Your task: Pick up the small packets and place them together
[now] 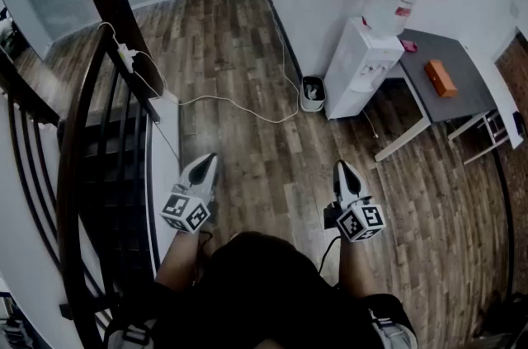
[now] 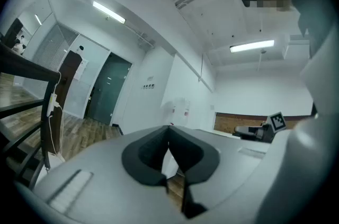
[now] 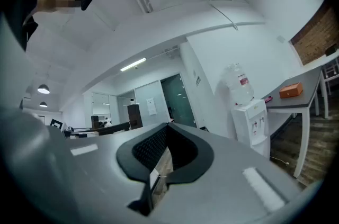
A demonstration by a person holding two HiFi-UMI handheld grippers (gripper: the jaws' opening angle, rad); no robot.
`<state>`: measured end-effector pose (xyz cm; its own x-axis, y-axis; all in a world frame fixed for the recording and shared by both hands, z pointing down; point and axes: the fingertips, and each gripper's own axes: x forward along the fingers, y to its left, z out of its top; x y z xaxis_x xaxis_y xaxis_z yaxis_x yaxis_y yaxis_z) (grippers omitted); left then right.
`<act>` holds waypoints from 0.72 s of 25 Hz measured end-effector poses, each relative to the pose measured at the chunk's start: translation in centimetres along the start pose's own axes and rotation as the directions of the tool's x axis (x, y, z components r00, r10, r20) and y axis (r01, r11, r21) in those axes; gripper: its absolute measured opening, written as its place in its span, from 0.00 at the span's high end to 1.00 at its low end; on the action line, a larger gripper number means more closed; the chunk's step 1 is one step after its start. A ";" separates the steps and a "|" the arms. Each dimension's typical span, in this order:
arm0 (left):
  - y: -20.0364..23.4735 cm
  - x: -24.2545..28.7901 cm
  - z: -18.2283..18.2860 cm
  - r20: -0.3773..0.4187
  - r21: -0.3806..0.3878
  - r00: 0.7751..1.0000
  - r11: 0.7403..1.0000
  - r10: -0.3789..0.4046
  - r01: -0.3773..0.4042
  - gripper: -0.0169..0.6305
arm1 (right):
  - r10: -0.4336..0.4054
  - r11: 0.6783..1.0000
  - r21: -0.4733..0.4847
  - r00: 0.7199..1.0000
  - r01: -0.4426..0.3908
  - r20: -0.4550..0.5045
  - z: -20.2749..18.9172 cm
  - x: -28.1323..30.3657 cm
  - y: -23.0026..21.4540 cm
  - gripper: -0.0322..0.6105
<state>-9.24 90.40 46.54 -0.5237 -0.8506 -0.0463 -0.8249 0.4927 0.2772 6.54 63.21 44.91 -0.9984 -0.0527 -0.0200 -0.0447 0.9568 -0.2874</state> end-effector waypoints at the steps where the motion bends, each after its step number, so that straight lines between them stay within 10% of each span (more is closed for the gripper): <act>1: 0.0 0.0 0.0 0.002 -0.003 1.000 1.000 -0.002 0.002 0.97 | -0.002 1.000 -0.001 1.000 0.002 -0.001 0.0 0.0 0.0 0.95; 18: 2.9 -0.4 0.1 -0.014 -0.011 0.999 0.999 -0.034 0.034 0.97 | -0.027 1.000 -0.001 1.000 0.027 -0.003 -0.9 1.9 2.3 0.95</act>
<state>-11.44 92.15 47.30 -0.4925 -0.8693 -0.0427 -0.8397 0.4617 0.2860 4.50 65.58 45.11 -0.9970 -0.0774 -0.0093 -0.0715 0.9552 -0.2871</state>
